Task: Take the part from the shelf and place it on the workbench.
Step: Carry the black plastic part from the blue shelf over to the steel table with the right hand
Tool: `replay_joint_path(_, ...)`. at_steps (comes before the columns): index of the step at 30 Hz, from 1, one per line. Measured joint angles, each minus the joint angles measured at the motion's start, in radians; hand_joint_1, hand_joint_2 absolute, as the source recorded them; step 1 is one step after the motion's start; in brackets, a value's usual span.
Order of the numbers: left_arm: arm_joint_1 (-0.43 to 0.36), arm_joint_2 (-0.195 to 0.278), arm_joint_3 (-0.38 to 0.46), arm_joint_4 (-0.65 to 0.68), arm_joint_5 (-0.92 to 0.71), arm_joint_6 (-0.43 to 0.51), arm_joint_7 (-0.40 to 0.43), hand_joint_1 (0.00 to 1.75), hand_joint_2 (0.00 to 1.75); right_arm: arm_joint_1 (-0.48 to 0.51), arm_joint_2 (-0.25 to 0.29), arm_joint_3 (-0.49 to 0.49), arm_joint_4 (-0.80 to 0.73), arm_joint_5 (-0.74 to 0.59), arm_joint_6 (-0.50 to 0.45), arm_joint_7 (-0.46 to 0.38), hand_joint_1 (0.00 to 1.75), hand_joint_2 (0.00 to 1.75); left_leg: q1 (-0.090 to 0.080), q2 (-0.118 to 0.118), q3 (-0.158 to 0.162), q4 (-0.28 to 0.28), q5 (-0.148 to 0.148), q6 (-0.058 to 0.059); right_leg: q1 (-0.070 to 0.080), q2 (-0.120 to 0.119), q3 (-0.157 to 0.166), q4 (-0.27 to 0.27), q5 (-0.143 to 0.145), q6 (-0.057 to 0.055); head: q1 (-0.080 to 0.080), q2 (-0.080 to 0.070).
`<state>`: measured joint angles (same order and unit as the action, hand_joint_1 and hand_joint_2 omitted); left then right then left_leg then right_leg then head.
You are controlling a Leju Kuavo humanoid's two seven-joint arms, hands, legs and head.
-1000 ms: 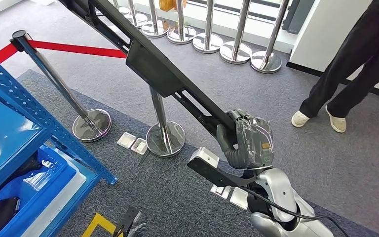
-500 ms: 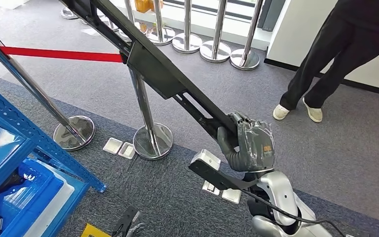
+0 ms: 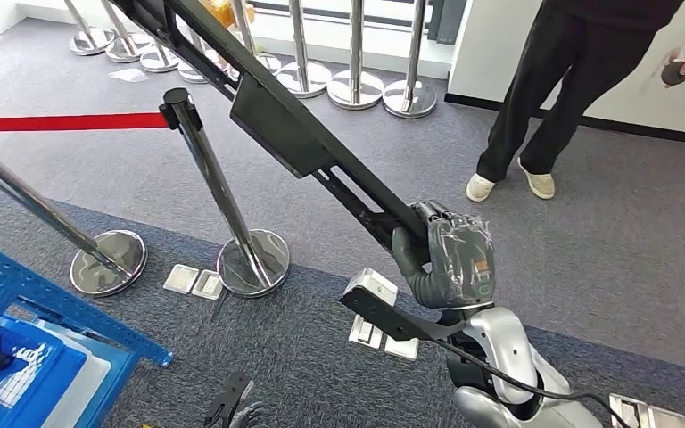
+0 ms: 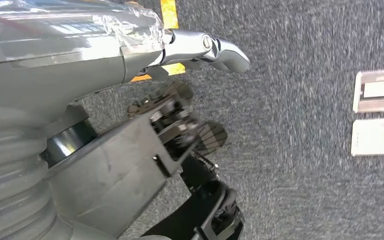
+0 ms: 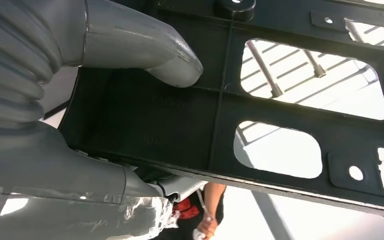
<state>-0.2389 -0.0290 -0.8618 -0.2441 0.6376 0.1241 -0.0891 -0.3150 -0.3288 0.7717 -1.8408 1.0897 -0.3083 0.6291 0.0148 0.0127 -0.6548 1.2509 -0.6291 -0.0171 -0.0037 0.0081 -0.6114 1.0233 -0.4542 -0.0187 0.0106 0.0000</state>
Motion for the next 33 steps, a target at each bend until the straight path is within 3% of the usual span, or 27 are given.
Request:
replay_joint_path(2,0.004,0.000,0.000,0.000,0.000,-0.001,0.001,0.00,1.75,0.000,0.000,0.000,0.000,0.000,0.000,0.000,1.64,1.75,-0.004,-0.003,-0.033,0.057,-0.003,0.005,0.005,0.016,0.000,0.002,0.000,-0.002,-0.010,0.000)
replay_joint_path(3,0.004,0.000,0.000,0.000,-0.001,-0.002,0.001,0.00,1.75,0.001,0.000,0.000,0.000,0.000,0.000,0.000,1.64,1.75,-0.006,-0.005,-0.030,0.040,0.020,0.011,0.008,0.026,0.001,0.003,-0.001,-0.002,-0.013,0.000)
replay_joint_path(6,0.003,0.000,0.000,0.000,-0.001,-0.002,0.001,0.00,1.75,0.000,0.000,0.000,0.000,0.000,0.000,0.001,1.64,1.75,-0.014,-0.039,0.044,-0.145,0.124,0.033,0.011,0.053,0.002,0.008,-0.003,-0.002,-0.016,0.000)
replay_joint_path(8,0.001,0.001,0.000,0.000,-0.002,-0.002,0.002,0.00,1.75,0.000,0.000,0.000,0.000,0.000,0.000,0.002,1.64,1.75,-0.018,-0.059,0.066,-0.207,0.144,0.039,0.008,0.066,-0.002,0.011,-0.003,0.003,-0.015,0.000)
replay_joint_path(10,0.000,0.001,0.000,0.000,-0.002,-0.002,0.002,0.00,1.75,0.001,0.000,0.000,0.000,0.000,0.000,0.002,1.64,1.75,-0.019,-0.051,0.069,-0.216,0.147,0.042,0.005,0.077,-0.006,0.009,-0.001,0.013,-0.016,0.000)
replay_joint_path(12,-0.002,0.000,0.000,-0.001,-0.002,-0.002,0.003,0.00,1.75,0.002,0.000,-0.002,0.000,-0.001,0.000,0.002,1.64,1.75,-0.016,-0.035,0.074,-0.228,0.154,0.050,0.007,0.057,-0.014,0.030,-0.017,0.023,-0.013,0.000)
replay_joint_path(14,-0.003,0.000,0.000,-0.001,-0.002,-0.002,0.003,0.00,1.75,0.001,0.000,-0.003,0.000,-0.001,0.000,0.002,1.64,1.75,-0.014,-0.018,0.078,-0.237,0.158,0.056,0.006,0.020,-0.054,0.121,-0.070,0.032,-0.001,0.000)
replay_joint_path(16,-0.001,0.000,0.000,-0.001,-0.001,-0.002,0.003,0.00,1.75,0.001,0.000,-0.003,0.000,-0.001,0.000,0.002,1.64,1.75,-0.014,0.000,0.077,-0.237,0.158,0.057,-0.001,0.005,-0.114,0.246,-0.126,0.041,0.009,0.000)
replay_joint_path(17,0.000,0.000,0.000,-0.001,-0.001,-0.002,0.003,0.00,1.75,0.002,0.000,-0.003,0.000,-0.001,0.000,0.002,1.64,1.75,-0.013,0.009,0.077,-0.237,0.157,0.057,-0.006,0.002,-0.129,0.279,-0.133,0.045,0.012,0.000)
replay_joint_path(18,0.000,0.000,0.000,-0.001,-0.001,-0.002,0.003,0.00,1.75,0.002,-0.001,-0.003,0.000,-0.001,0.000,0.003,1.64,1.75,-0.013,0.016,0.077,-0.237,0.156,0.056,-0.009,-0.001,-0.126,0.273,-0.119,0.048,0.015,0.000)
replay_joint_path(20,-0.001,-0.001,0.000,-0.001,-0.001,-0.002,0.003,0.00,1.75,0.002,-0.001,-0.004,0.000,-0.001,0.000,0.004,1.64,1.75,-0.011,0.030,0.079,-0.234,0.153,0.050,-0.015,-0.017,-0.062,0.151,-0.054,0.052,0.024,0.000)
replay_joint_path(22,-0.003,-0.001,0.000,-0.001,-0.003,-0.002,0.004,0.00,1.75,0.001,-0.001,-0.005,0.000,0.000,0.000,0.005,1.64,1.75,-0.012,0.040,0.080,-0.230,0.148,0.040,-0.010,-0.038,-0.001,0.031,-0.013,0.047,0.029,0.000)
replay_joint_path(25,-0.006,-0.001,0.000,-0.001,-0.007,-0.002,0.004,0.00,1.75,0.001,-0.002,-0.007,-0.001,0.000,-0.001,0.005,1.64,1.75,-0.012,0.051,0.082,-0.228,0.146,0.024,-0.001,-0.031,0.008,0.001,-0.008,0.027,0.023,0.000)
replay_joint_path(27,-0.007,-0.002,0.000,-0.002,-0.008,-0.003,0.003,0.00,1.75,0.001,-0.003,-0.009,-0.001,0.001,-0.001,0.005,1.64,1.75,-0.008,0.046,0.082,-0.216,0.133,0.011,-0.002,-0.020,0.009,-0.004,-0.004,0.014,0.019,0.000)
replay_joint_path(29,-0.009,-0.002,0.000,-0.002,-0.008,-0.004,0.003,0.00,1.75,0.000,-0.003,-0.012,-0.001,0.002,-0.002,0.005,1.64,1.75,-0.004,0.021,0.052,-0.138,0.083,0.004,-0.004,-0.010,0.012,-0.008,0.000,0.004,0.008,0.000)
replay_joint_path(31,-0.008,-0.002,0.000,-0.002,-0.008,-0.005,0.004,0.00,1.75,0.000,-0.003,-0.013,-0.001,0.003,-0.003,0.006,1.64,1.75,-0.005,0.002,-0.010,-0.002,0.020,0.003,-0.001,0.003,0.011,-0.008,0.000,0.000,-0.006,0.000)
replay_joint_path(32,-0.006,-0.002,0.000,-0.002,-0.008,-0.006,0.004,0.00,1.75,0.001,-0.003,-0.013,-0.001,0.003,-0.003,0.006,1.64,1.75,-0.005,-0.002,-0.036,0.048,0.006,0.003,0.001,0.011,0.012,-0.008,0.000,-0.001,-0.011,0.000)
replay_joint_path(33,-0.005,-0.002,0.000,-0.002,-0.008,-0.007,0.004,0.00,1.75,0.002,-0.003,-0.013,-0.001,0.003,-0.003,0.006,1.64,1.75,-0.006,-0.004,-0.046,0.066,0.011,0.006,0.003,0.020,0.012,-0.007,0.000,-0.001,-0.014,0.000)
